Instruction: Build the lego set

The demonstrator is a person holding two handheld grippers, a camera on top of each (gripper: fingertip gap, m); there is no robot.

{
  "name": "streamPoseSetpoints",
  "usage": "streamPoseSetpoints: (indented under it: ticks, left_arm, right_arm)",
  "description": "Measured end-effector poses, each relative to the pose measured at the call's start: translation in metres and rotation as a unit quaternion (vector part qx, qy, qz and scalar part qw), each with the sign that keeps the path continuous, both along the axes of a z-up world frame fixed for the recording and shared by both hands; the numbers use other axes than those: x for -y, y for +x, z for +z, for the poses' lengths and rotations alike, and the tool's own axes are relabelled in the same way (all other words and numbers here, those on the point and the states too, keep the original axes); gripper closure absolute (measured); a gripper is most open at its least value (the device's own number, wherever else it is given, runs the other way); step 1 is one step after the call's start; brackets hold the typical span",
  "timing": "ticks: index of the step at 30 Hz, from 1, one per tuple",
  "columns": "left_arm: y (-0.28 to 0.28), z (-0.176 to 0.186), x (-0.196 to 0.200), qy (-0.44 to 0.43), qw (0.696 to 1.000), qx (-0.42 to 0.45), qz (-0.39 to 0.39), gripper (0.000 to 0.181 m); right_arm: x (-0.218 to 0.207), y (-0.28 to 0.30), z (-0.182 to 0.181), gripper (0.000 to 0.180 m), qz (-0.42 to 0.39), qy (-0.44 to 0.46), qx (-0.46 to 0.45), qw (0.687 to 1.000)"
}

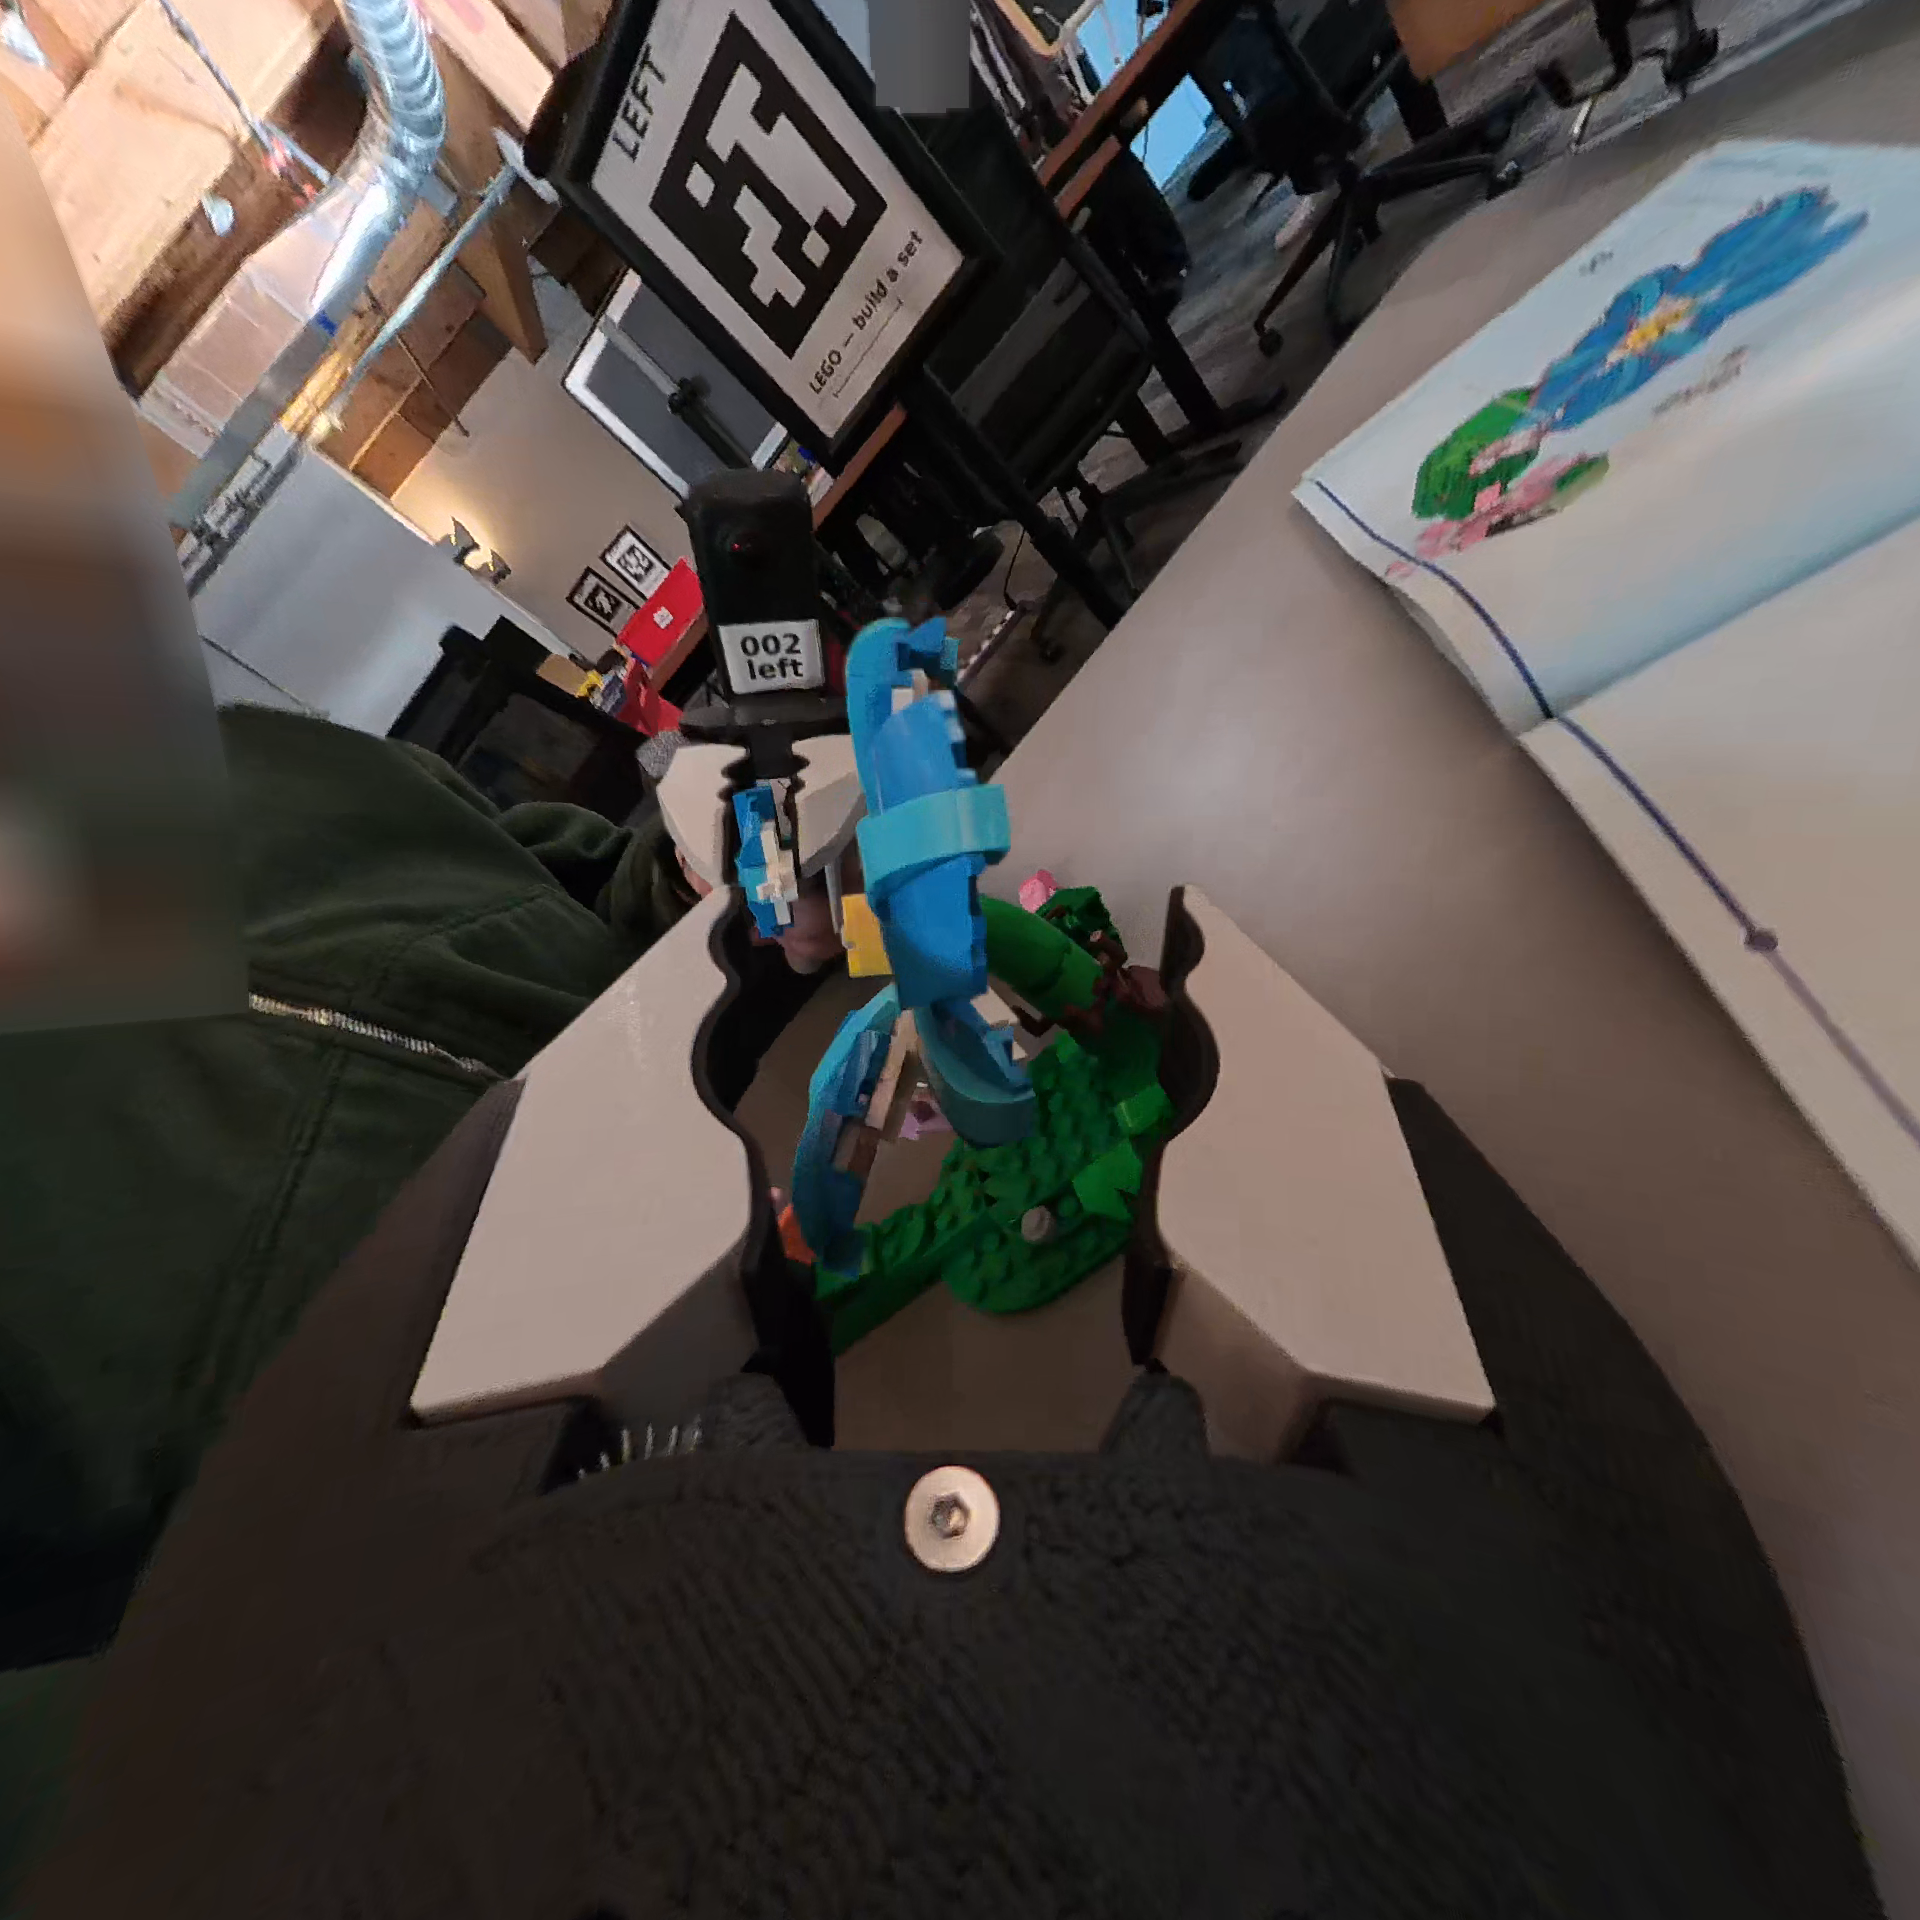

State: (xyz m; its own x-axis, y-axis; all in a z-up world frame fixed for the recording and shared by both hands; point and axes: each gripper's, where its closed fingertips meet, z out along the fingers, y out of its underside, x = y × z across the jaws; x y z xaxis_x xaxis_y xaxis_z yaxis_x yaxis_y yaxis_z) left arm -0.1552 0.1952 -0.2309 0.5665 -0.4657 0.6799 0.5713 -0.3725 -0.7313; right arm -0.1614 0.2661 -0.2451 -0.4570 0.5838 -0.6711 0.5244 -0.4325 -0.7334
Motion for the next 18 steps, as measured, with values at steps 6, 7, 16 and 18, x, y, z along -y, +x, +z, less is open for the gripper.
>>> streamPoseSetpoints:
  ticks: [6, 7, 16, 18]
  left_arm:
    - [0.002, -0.001, 0.002, 0.000, 1.000, -0.010, -0.007, 0.166]
    - [0.002, -0.001, 0.002, 0.000, 1.000, -0.010, -0.007, 0.166]
    - [0.005, -0.003, -0.004, -0.009, 1.000, -0.011, -0.005, 0.166]
    - [0.007, -0.004, -0.007, -0.014, 1.000, -0.011, 0.000, 0.166]
  right_arm:
    - [0.011, 0.001, 0.000, 0.116, 0.075, 0.042, -0.023, 0.996]
    - [0.012, 0.001, 0.000, 0.121, 0.083, 0.044, -0.021, 0.995]
    - [0.012, 0.005, -0.001, 0.144, 0.086, 0.042, -0.027, 0.995]
    - [0.010, 0.004, 0.000, 0.145, 0.070, 0.043, -0.029, 0.996]
